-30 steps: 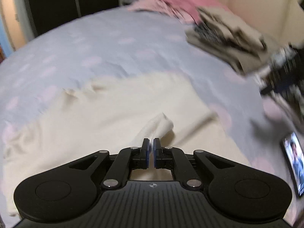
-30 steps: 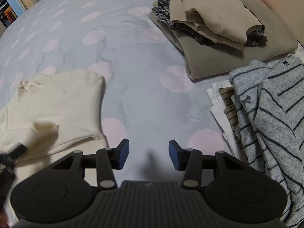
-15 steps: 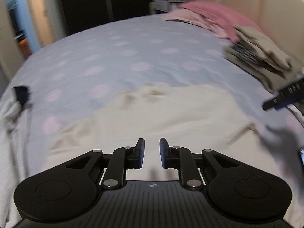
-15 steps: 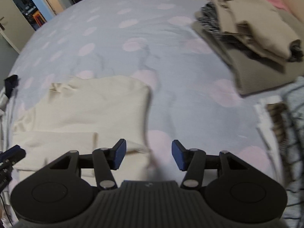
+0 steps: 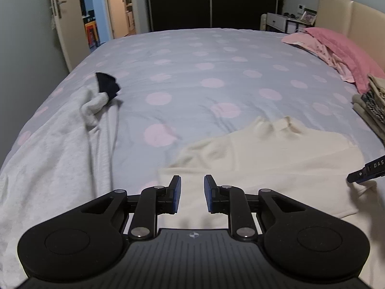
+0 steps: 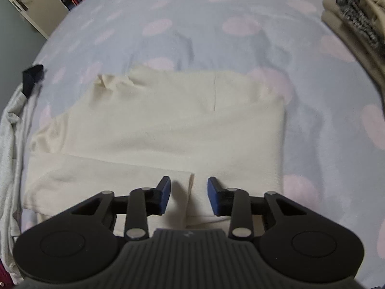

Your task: Fold clothes

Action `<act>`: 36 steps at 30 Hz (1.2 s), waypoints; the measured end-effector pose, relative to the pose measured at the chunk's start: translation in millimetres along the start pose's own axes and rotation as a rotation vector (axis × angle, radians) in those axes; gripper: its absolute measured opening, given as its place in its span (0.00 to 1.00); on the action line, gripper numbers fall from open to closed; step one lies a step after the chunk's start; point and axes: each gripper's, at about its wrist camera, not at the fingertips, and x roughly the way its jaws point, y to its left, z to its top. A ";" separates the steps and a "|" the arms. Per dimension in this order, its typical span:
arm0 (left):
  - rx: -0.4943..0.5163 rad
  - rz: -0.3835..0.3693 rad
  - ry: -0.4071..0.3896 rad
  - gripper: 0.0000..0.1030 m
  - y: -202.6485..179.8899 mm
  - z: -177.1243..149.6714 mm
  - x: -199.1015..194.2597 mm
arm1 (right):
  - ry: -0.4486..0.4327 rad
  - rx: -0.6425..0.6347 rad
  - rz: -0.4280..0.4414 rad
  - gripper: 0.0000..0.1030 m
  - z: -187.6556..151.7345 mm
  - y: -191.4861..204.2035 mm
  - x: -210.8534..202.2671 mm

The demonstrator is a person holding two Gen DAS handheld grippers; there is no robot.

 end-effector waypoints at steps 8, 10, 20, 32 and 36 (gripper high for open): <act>-0.011 0.036 0.030 0.19 18.8 -11.4 4.4 | -0.021 -0.051 -0.058 0.01 -1.9 17.5 -2.6; -0.016 0.042 0.041 0.19 21.8 -14.3 6.1 | -0.050 -0.077 -0.011 0.01 0.1 27.1 -18.3; -0.020 0.058 0.067 0.19 28.2 -21.8 8.2 | -0.072 -0.074 0.055 0.26 11.8 33.5 -38.6; -0.019 0.053 0.078 0.21 26.0 -20.6 13.0 | 0.063 -0.020 -0.025 0.29 0.9 11.3 11.8; -0.016 0.050 0.071 0.21 25.2 -19.2 12.4 | 0.056 -0.056 -0.067 0.16 -4.0 20.7 14.1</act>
